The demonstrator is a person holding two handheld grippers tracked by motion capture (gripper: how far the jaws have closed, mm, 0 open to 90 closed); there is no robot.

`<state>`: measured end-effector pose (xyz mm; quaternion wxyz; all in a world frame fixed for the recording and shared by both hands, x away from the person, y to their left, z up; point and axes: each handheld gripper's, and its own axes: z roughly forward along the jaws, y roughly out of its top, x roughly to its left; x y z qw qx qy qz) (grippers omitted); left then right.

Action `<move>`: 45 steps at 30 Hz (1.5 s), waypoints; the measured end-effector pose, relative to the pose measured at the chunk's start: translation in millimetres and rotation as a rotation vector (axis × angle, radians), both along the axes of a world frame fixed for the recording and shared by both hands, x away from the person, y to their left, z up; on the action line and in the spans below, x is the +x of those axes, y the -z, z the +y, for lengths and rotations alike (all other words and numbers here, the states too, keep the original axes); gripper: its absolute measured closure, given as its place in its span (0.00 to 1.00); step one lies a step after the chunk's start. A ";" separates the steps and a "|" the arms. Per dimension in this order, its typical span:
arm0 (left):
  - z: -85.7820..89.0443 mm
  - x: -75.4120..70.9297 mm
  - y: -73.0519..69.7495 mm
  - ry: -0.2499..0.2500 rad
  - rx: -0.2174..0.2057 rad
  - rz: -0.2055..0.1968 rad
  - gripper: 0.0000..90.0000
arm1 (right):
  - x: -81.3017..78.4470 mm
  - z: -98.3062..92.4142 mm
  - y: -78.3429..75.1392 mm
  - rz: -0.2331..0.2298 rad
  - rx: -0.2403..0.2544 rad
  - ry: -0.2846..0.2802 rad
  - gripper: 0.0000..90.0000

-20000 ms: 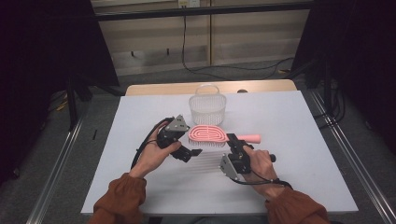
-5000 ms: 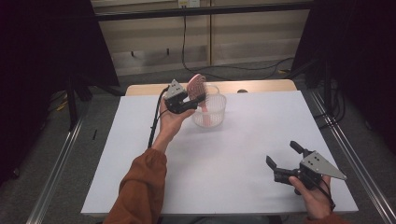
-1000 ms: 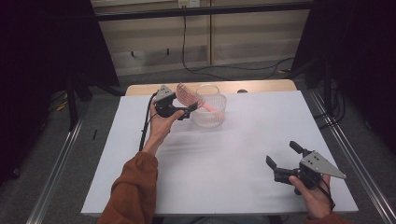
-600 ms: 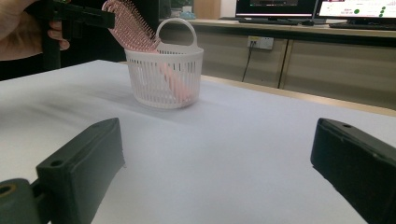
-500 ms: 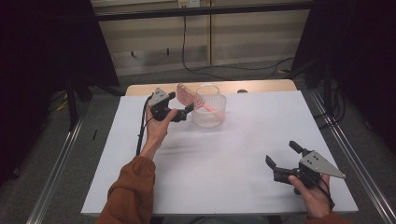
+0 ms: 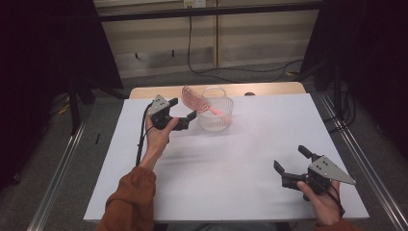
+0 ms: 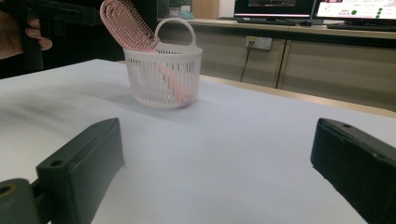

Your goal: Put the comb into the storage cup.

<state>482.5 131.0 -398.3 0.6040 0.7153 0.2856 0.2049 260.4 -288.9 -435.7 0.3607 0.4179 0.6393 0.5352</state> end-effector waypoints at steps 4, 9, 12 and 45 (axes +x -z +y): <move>1.7 -4.5 1.7 0.001 -0.008 0.006 0.05 | 0.0 0.4 0.1 0.001 0.001 -0.002 0.02; 4.2 -8.4 2.2 -0.005 0.003 0.005 0.05 | -0.2 0.6 0.0 0.001 0.000 -0.003 0.02; 5.1 -12.2 2.1 -0.006 0.005 -0.004 0.05 | -0.3 0.4 -0.1 0.000 0.001 -0.001 0.02; 34.8 -47.7 3.4 -0.024 -0.041 -0.027 0.04 | -0.9 -0.1 -1.5 -0.012 0.002 0.022 0.02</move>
